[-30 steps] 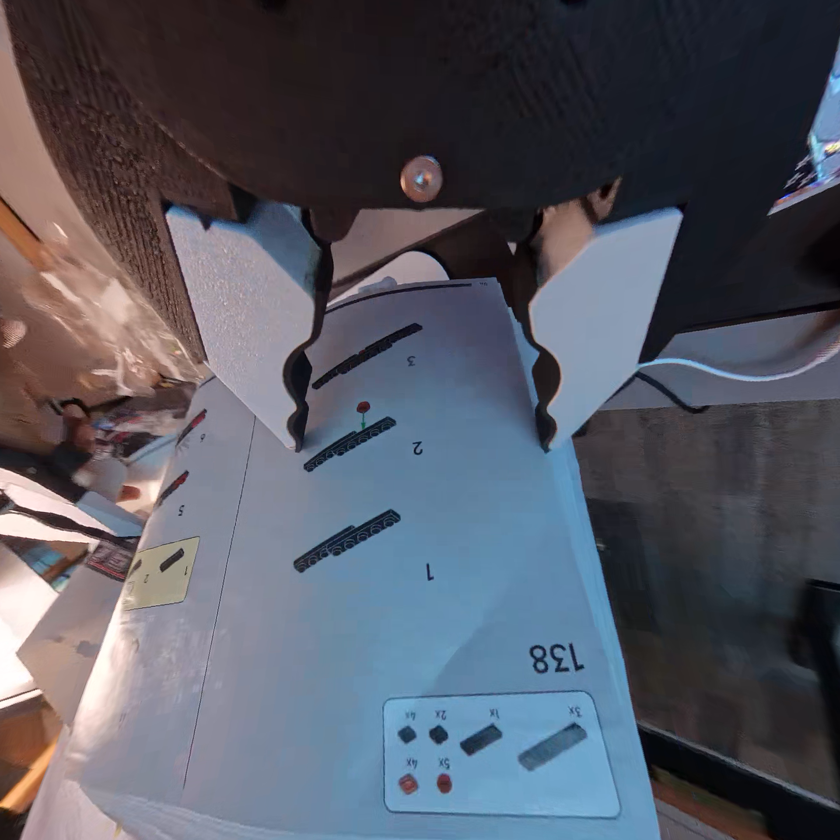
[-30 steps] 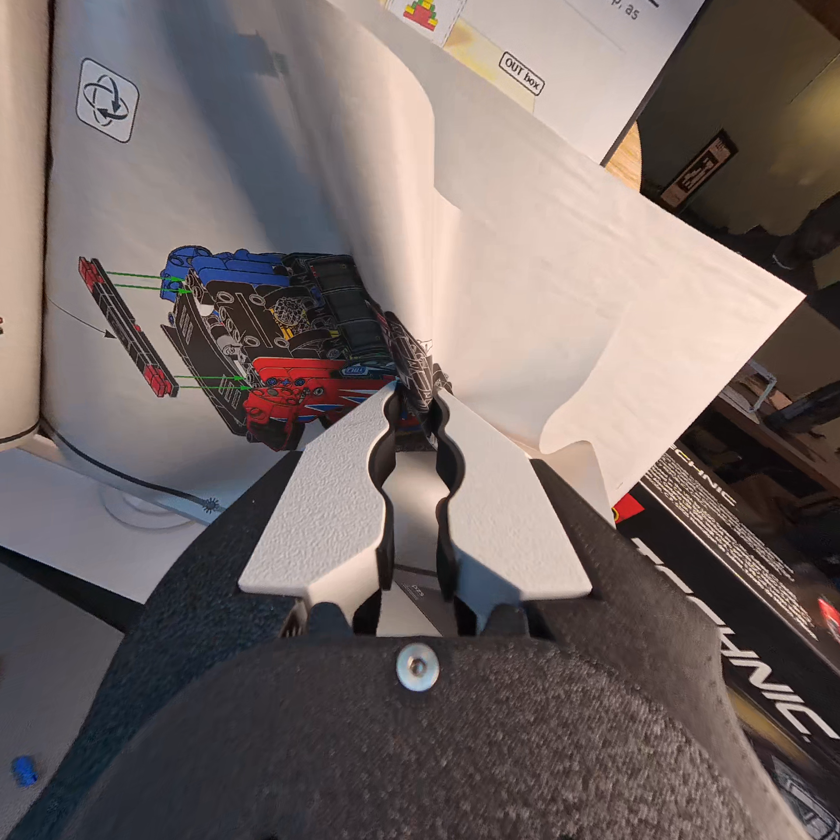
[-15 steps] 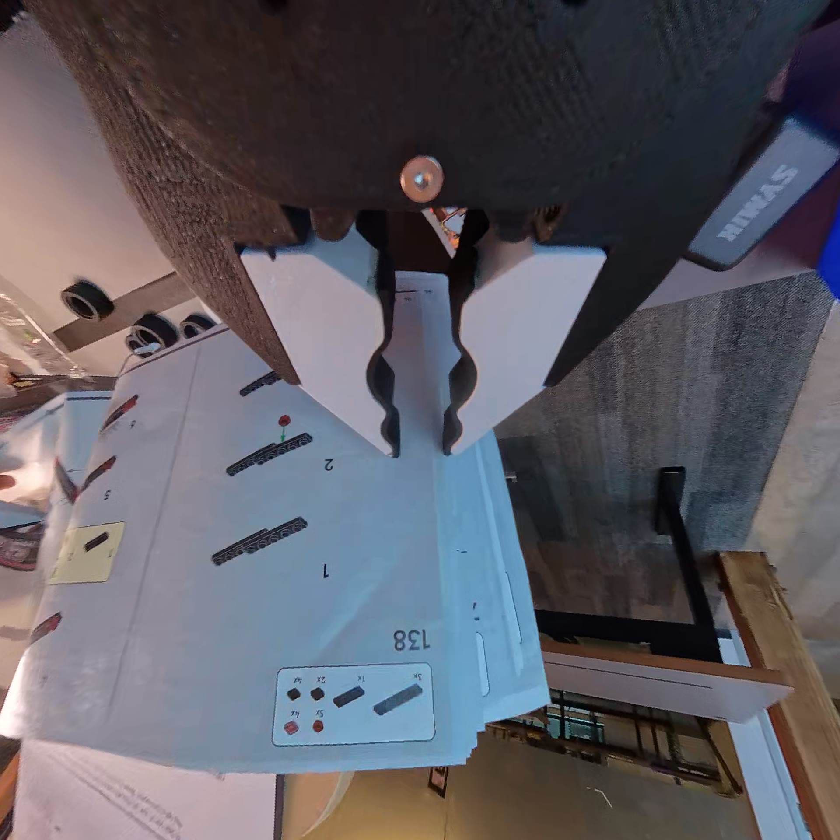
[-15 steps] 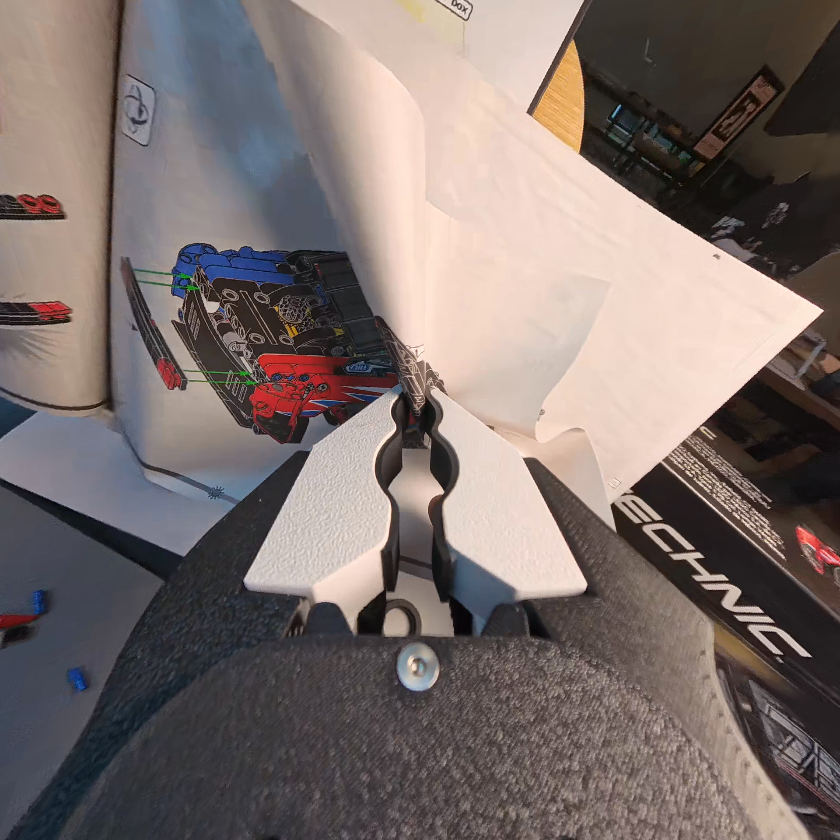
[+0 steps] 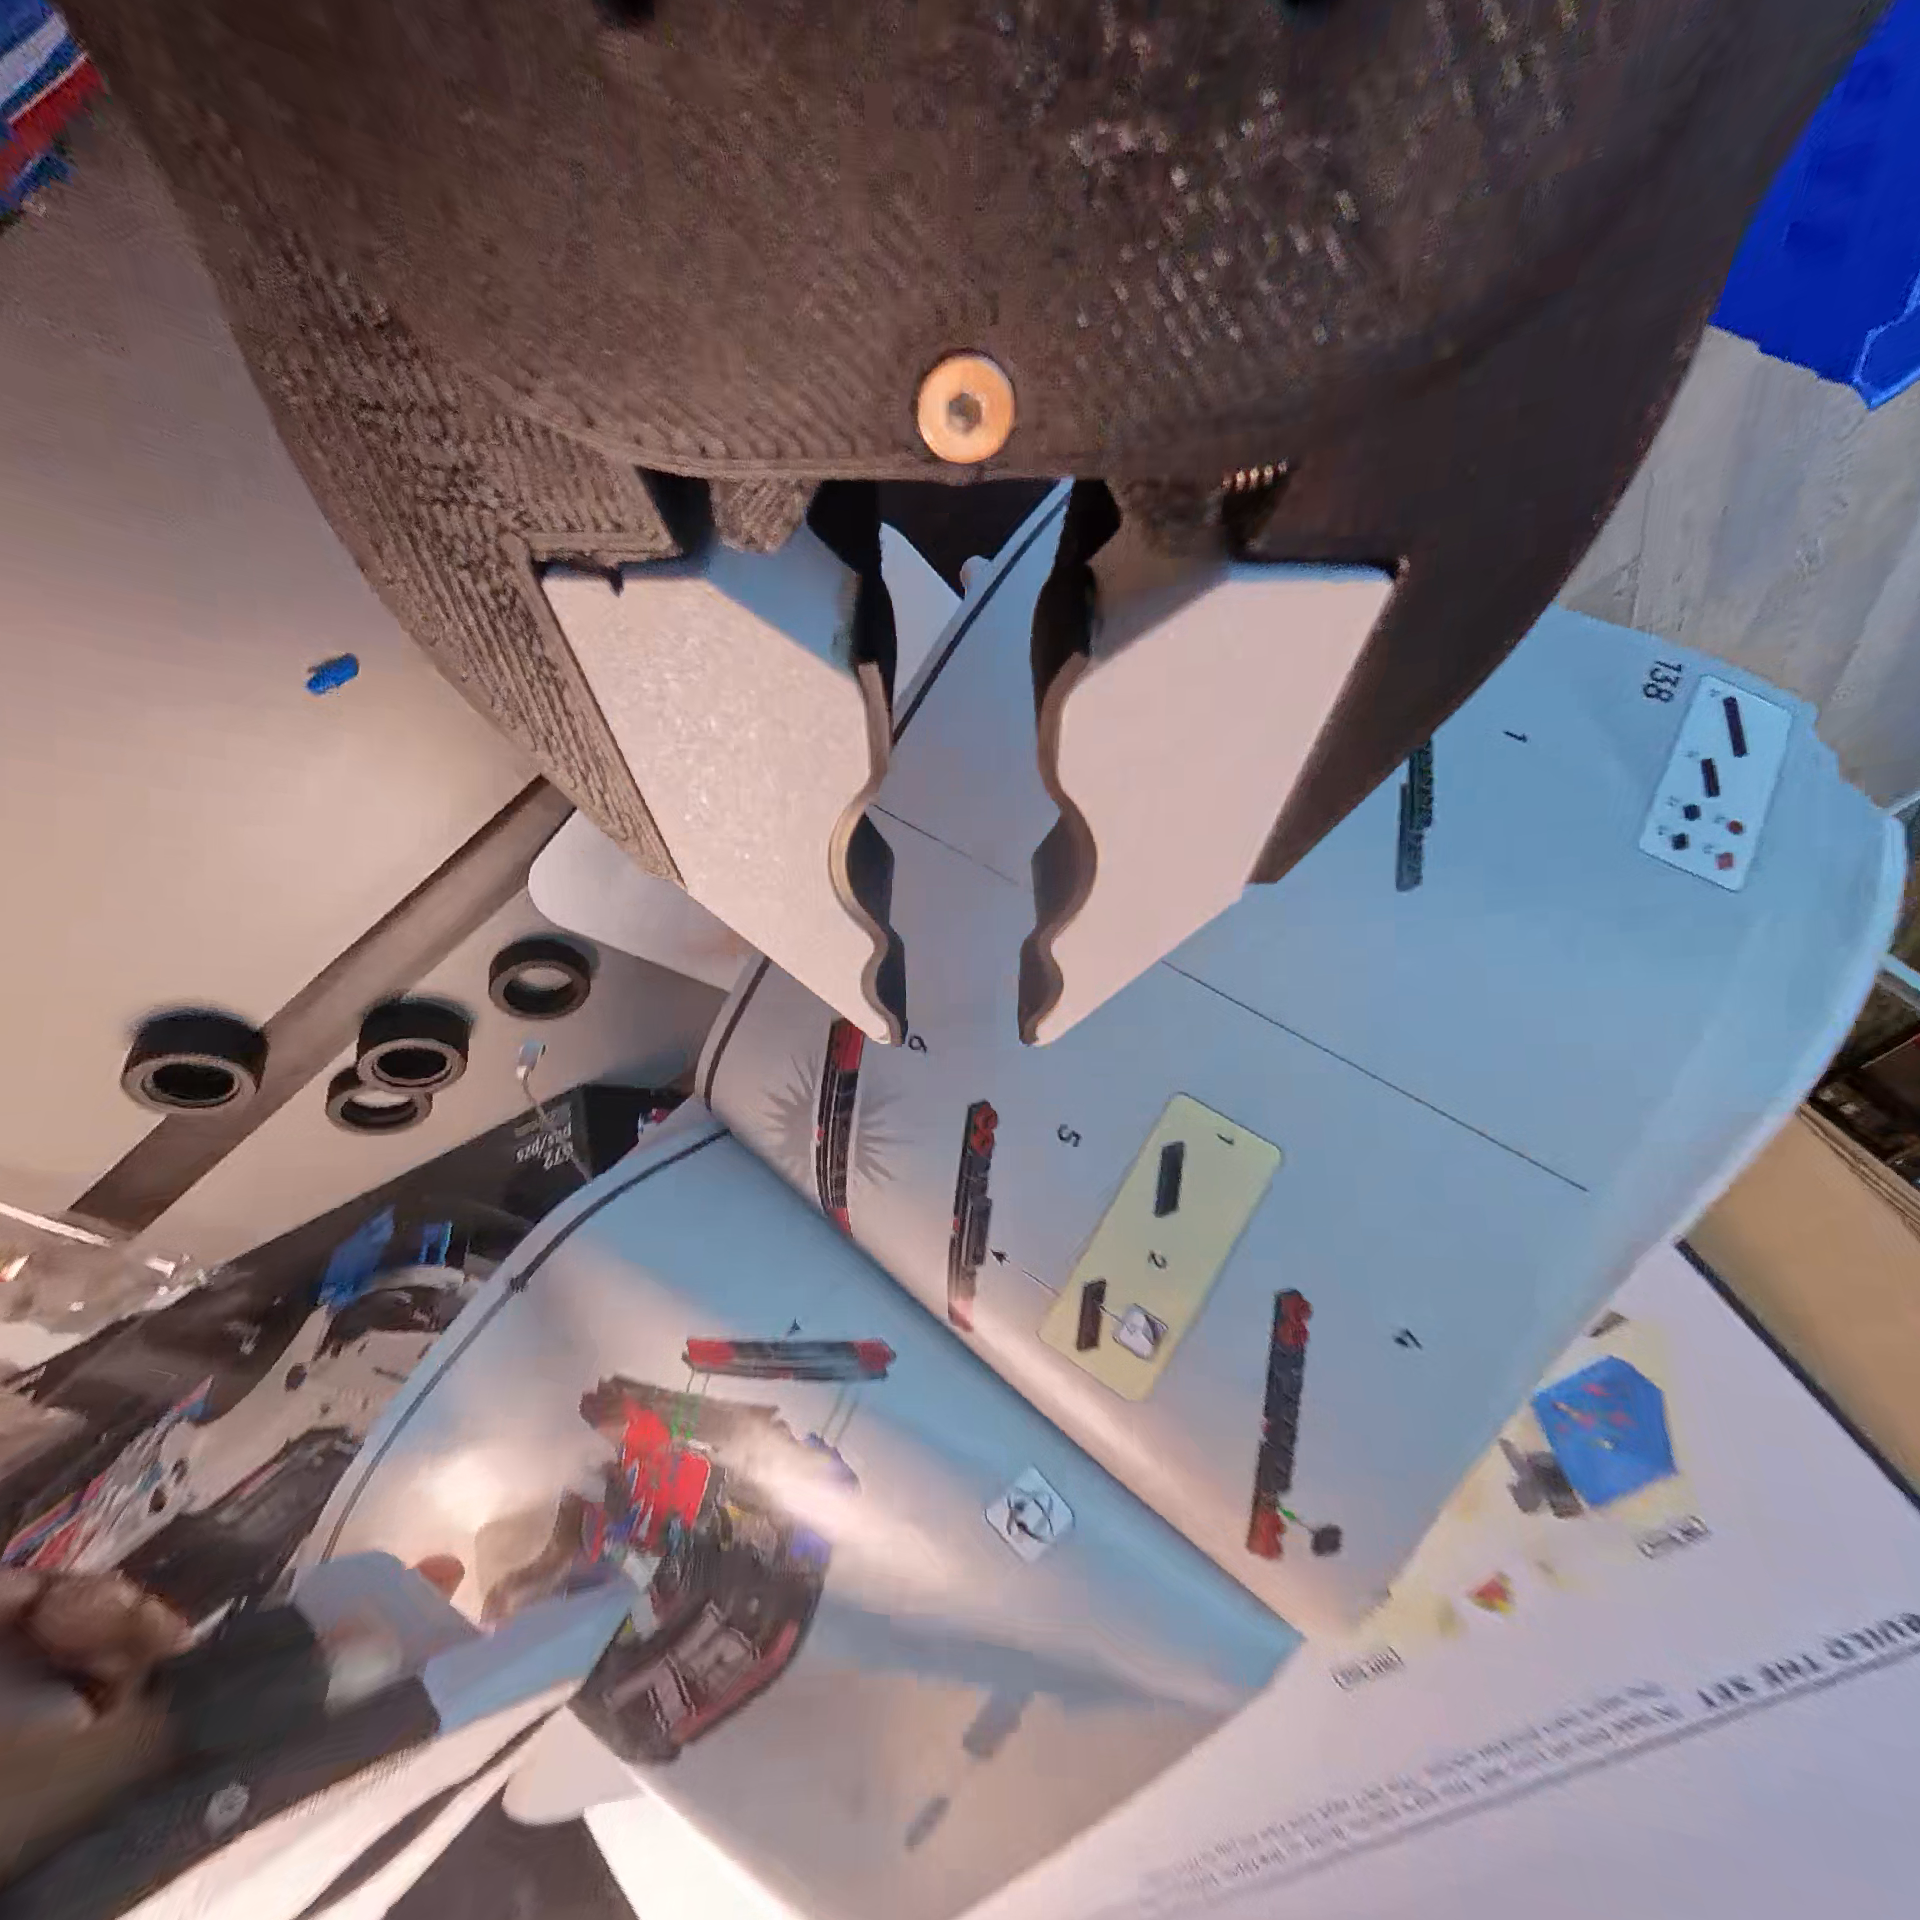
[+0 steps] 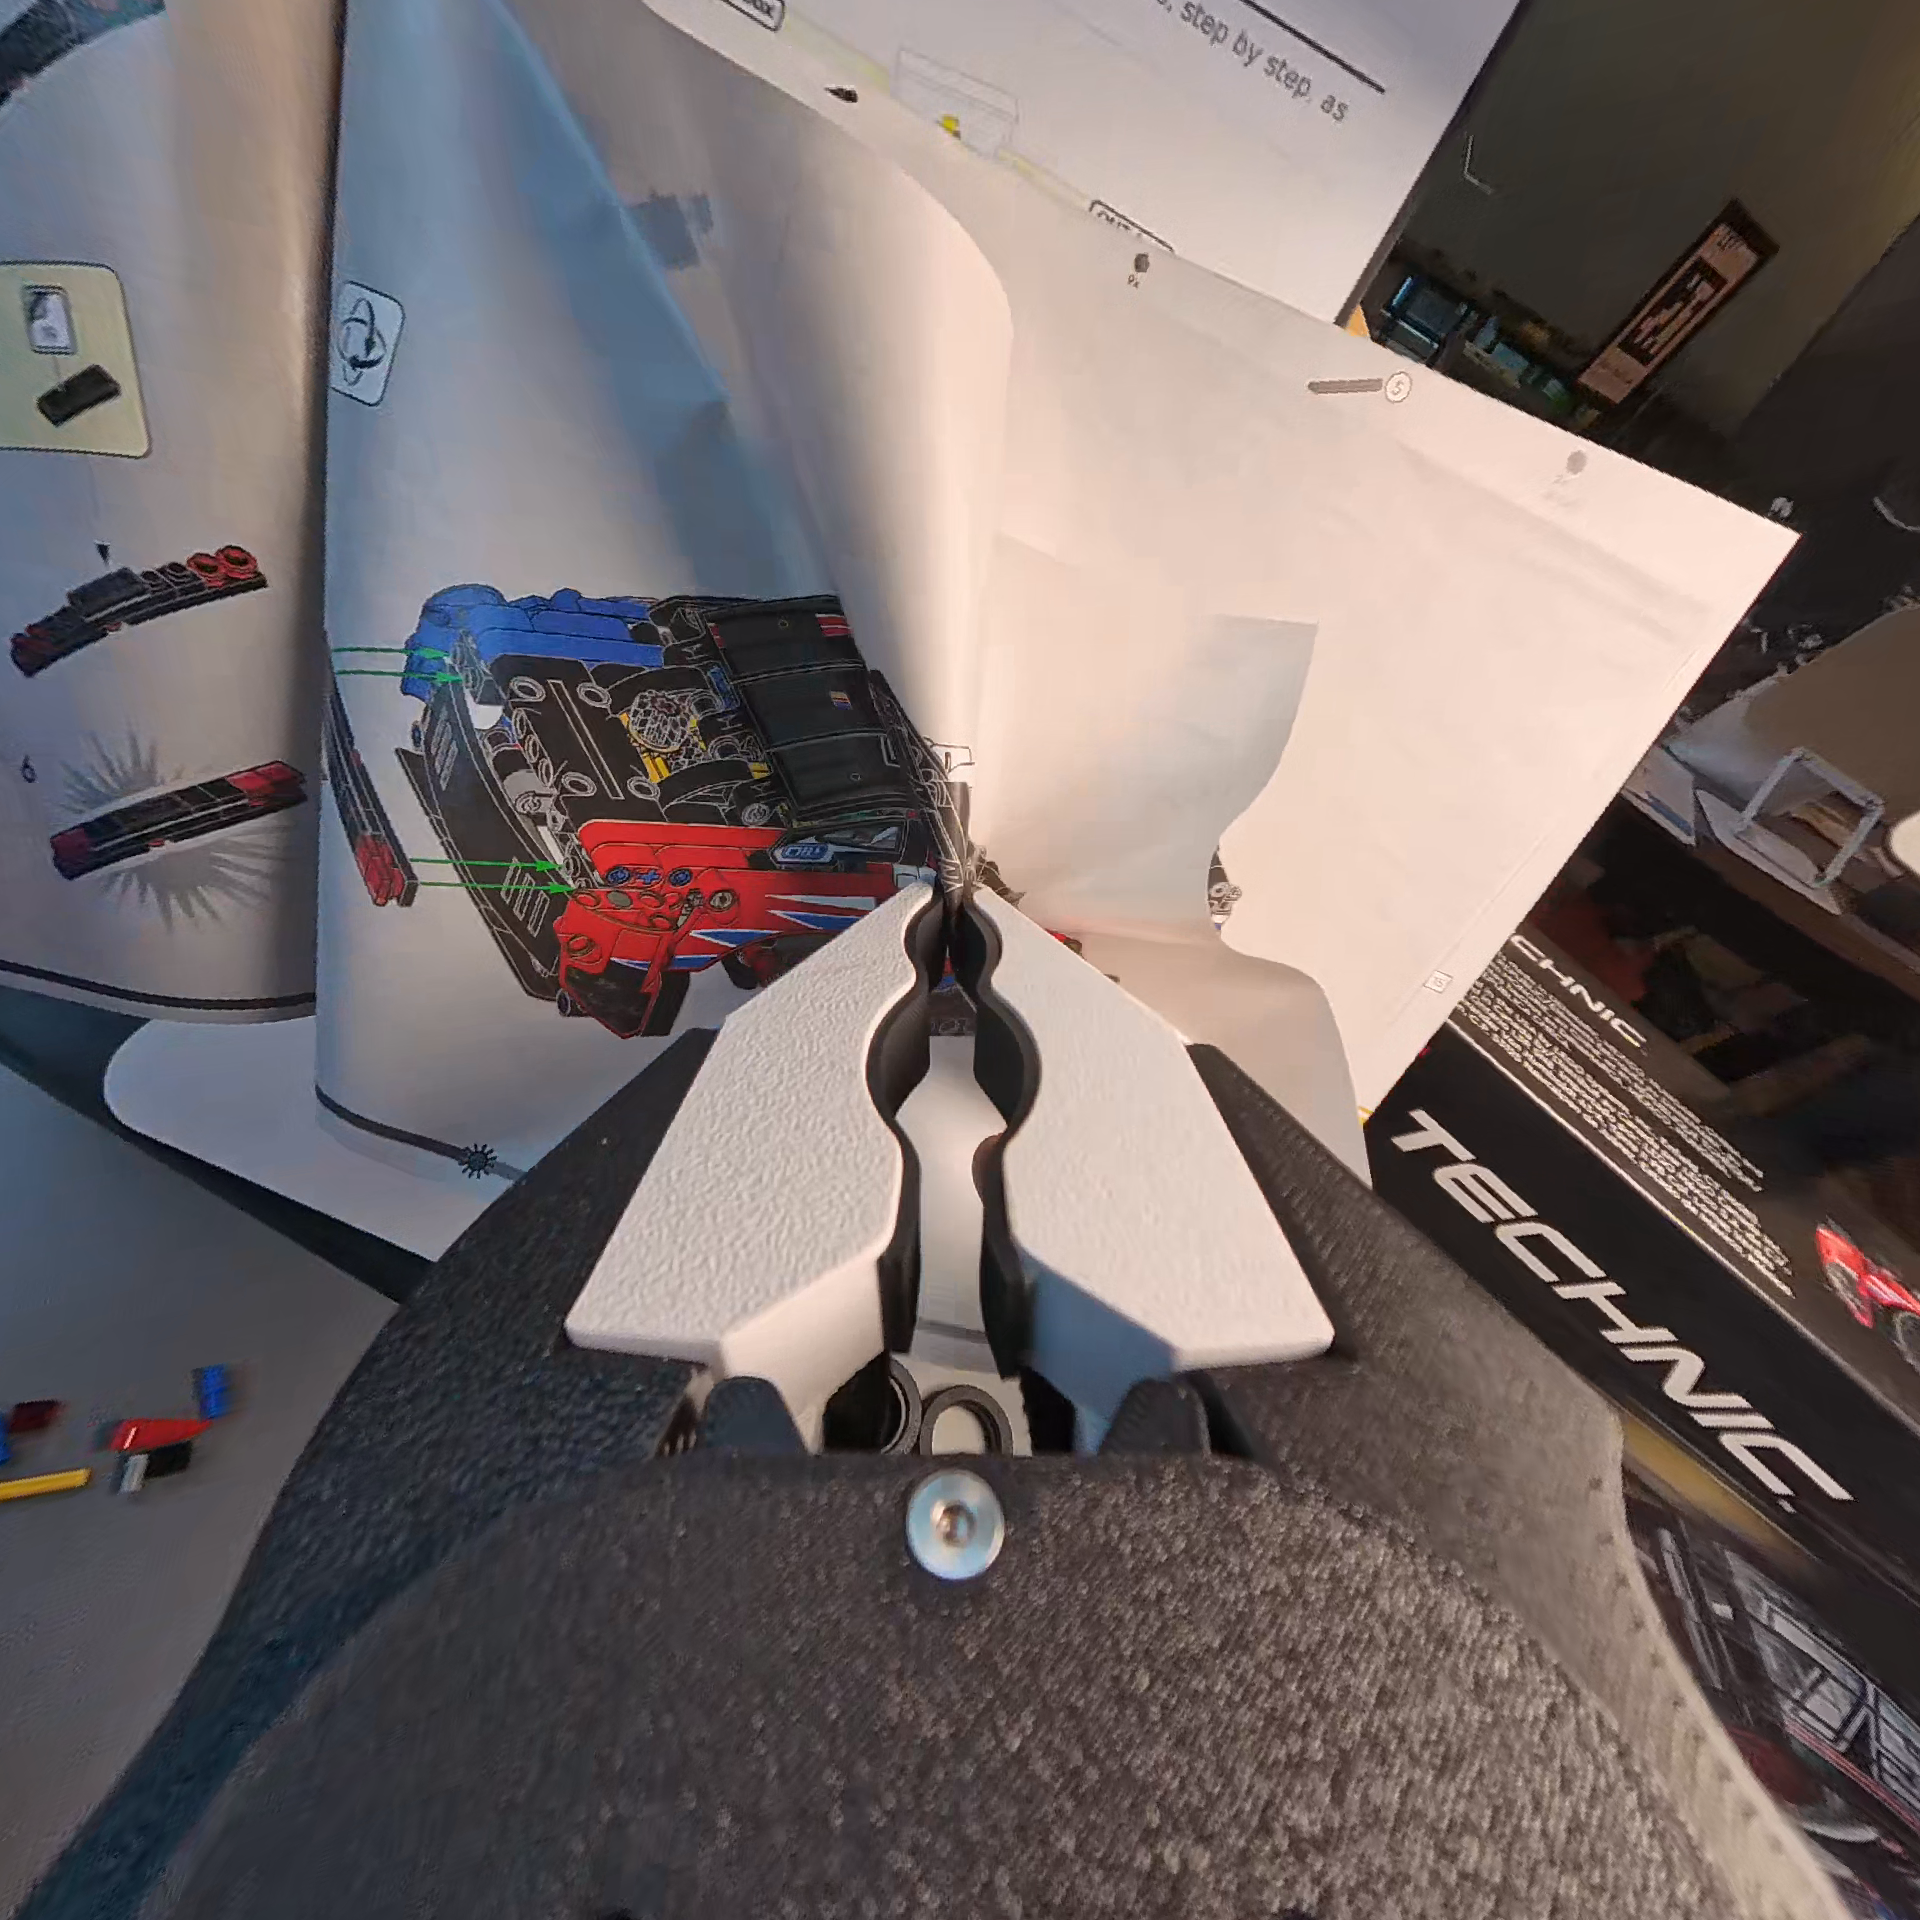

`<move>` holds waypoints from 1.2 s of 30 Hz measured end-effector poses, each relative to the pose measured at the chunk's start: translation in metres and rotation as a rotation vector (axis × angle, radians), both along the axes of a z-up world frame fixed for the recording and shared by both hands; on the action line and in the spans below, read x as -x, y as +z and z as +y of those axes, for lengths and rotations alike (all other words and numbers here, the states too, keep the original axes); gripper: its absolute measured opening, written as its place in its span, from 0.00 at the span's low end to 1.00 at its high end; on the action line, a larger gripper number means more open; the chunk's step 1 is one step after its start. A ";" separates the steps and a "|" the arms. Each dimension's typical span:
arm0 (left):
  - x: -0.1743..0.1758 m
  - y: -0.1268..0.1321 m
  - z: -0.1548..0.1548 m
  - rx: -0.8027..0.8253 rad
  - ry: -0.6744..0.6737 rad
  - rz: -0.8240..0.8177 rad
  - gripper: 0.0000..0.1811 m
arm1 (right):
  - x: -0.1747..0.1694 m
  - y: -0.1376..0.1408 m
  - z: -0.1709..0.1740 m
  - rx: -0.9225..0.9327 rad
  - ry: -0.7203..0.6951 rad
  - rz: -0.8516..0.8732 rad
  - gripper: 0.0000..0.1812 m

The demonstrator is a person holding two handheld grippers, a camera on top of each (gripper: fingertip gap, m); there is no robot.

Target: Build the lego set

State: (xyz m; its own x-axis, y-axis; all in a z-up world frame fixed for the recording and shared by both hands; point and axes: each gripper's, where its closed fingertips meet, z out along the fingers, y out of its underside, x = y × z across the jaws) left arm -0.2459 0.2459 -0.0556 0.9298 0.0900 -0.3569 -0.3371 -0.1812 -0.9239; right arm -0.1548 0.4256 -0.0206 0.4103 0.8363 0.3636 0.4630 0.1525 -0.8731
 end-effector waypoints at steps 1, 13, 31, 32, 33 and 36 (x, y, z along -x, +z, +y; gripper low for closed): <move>-0.001 -0.008 0.003 0.030 0.005 0.009 0.13 | -0.001 -0.002 0.003 0.010 -0.008 0.004 0.00; 0.034 -0.050 0.014 0.168 0.177 0.467 0.30 | -0.016 -0.019 0.031 0.010 -0.057 0.059 0.00; 0.078 -0.034 0.016 0.234 0.113 0.314 0.30 | 0.010 -0.006 0.035 -0.022 -0.027 0.064 0.00; 0.078 -0.034 0.016 0.232 0.123 0.297 0.30 | 0.010 -0.006 0.035 -0.017 -0.034 0.062 0.00; 0.075 -0.036 0.016 0.231 0.123 0.258 0.29 | 0.010 -0.006 0.035 -0.013 -0.038 0.069 0.00; 0.059 -0.044 0.011 0.237 0.062 0.095 0.30 | 0.006 -0.012 0.035 -0.004 -0.043 0.097 0.00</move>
State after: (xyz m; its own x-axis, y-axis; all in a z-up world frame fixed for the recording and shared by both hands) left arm -0.3051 0.2569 -0.0997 0.8865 0.0494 -0.4602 -0.4016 -0.4122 -0.8178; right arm -0.1607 0.4608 -0.0328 0.4792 0.8157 0.3241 0.3825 0.1383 -0.9136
